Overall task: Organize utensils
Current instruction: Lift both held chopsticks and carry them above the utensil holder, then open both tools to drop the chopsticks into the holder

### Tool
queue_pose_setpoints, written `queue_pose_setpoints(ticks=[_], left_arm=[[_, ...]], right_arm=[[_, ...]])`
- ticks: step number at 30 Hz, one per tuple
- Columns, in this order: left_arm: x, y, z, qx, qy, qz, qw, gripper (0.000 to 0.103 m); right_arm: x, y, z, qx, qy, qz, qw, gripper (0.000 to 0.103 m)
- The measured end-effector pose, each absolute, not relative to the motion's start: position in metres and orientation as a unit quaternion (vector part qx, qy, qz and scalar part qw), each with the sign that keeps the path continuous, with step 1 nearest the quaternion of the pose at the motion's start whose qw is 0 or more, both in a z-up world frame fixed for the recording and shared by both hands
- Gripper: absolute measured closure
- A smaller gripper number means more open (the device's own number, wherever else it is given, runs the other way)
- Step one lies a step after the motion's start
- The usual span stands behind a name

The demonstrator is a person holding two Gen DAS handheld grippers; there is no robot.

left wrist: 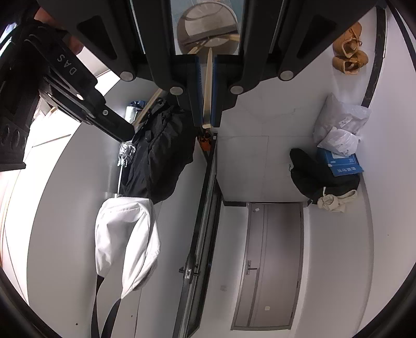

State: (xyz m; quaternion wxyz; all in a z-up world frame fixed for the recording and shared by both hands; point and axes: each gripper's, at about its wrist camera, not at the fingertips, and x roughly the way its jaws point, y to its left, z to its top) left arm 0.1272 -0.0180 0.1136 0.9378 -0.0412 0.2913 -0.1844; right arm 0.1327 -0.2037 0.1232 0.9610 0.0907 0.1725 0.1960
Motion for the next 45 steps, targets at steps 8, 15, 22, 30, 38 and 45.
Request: queue_pose_setpoints(ticks=[8,15,22,30,38,45], left_arm=[[0.146,-0.025,0.095,-0.013,0.305,-0.19,0.933,0.101],[0.155,-0.025,0.083,-0.021,0.323,-0.196,0.926,0.101],[0.155,-0.03,0.065,-0.011,0.347,-0.21,0.914,0.101],[0.152,-0.023,0.055,-0.037,0.369,-0.208,0.905,0.101],[0.147,-0.018,0.047,-0.057,0.408,-0.197,0.89,0.071],[0.122,-0.003,0.061,-0.08,0.374,-0.167,0.909,0.042]], right_arm=[[0.157,-0.2,0.094,0.102,0.201,0.197,0.954,0.099],[0.162,-0.199,0.075,0.098,0.22,0.201,0.95,0.099],[0.161,-0.196,0.059,0.092,0.242,0.212,0.942,0.099],[0.157,-0.192,0.038,0.099,0.281,0.218,0.929,0.098],[0.144,-0.194,0.028,0.099,0.309,0.215,0.921,0.092],[0.115,-0.205,0.036,0.104,0.297,0.199,0.928,0.069]])
